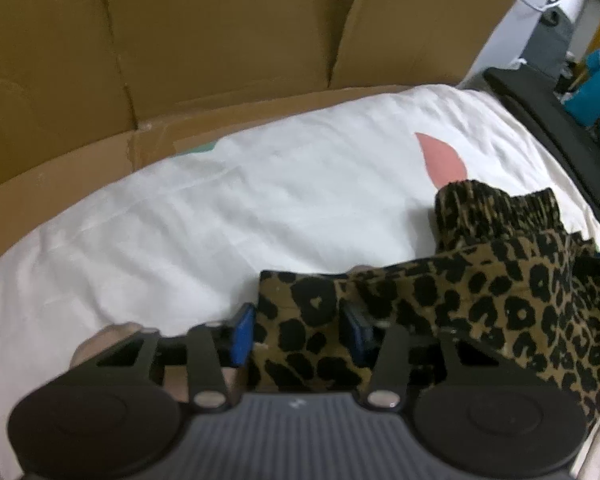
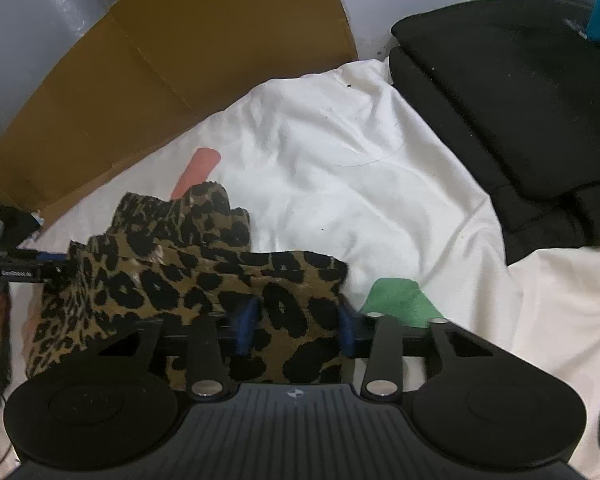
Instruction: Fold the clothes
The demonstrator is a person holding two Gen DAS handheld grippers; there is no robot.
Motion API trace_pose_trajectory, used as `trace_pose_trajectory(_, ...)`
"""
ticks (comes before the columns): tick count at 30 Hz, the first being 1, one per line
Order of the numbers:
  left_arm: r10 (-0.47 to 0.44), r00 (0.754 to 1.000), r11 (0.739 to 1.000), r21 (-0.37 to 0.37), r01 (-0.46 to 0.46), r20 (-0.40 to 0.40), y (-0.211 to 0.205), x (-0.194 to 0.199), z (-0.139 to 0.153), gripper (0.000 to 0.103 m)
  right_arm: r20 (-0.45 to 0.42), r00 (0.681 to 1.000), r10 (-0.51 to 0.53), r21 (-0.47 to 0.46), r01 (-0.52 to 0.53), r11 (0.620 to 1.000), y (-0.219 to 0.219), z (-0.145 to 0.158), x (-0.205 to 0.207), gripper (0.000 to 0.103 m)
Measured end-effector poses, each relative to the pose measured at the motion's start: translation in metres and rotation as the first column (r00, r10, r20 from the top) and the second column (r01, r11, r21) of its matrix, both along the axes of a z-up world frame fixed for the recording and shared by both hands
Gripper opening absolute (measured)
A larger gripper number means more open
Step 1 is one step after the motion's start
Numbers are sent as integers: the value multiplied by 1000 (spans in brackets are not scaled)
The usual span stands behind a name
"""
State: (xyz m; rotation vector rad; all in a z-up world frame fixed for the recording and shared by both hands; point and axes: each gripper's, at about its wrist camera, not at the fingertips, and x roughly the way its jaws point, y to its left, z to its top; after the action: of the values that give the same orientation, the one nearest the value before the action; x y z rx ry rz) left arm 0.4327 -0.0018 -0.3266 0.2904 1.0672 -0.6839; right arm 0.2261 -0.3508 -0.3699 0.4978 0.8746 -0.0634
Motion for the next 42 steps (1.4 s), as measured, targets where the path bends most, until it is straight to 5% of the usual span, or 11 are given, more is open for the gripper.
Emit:
trace_pose_trajectory(3,20,1000,1000,7,-20,-12,0,-1,4,14,16,1000,3,-4,-3,1000,3,6,0,14)
trace_pose_trajectory(5,30,1000,1000,2,-30,-8,2,-4,10,12,28,1000,-7,-15,7,1000,5,13,-2,12)
trace_pose_trajectory(25,63,986,997,-59,-55,152,14,-24,92,11,117,992,-49,-77,58,995,11,87,-19,12)
trace_pose_trajectory(42,58,981,998,-4,-58,183,-17,-1,70,11,46,996,-77,-95,81,992,-3,70,6,12)
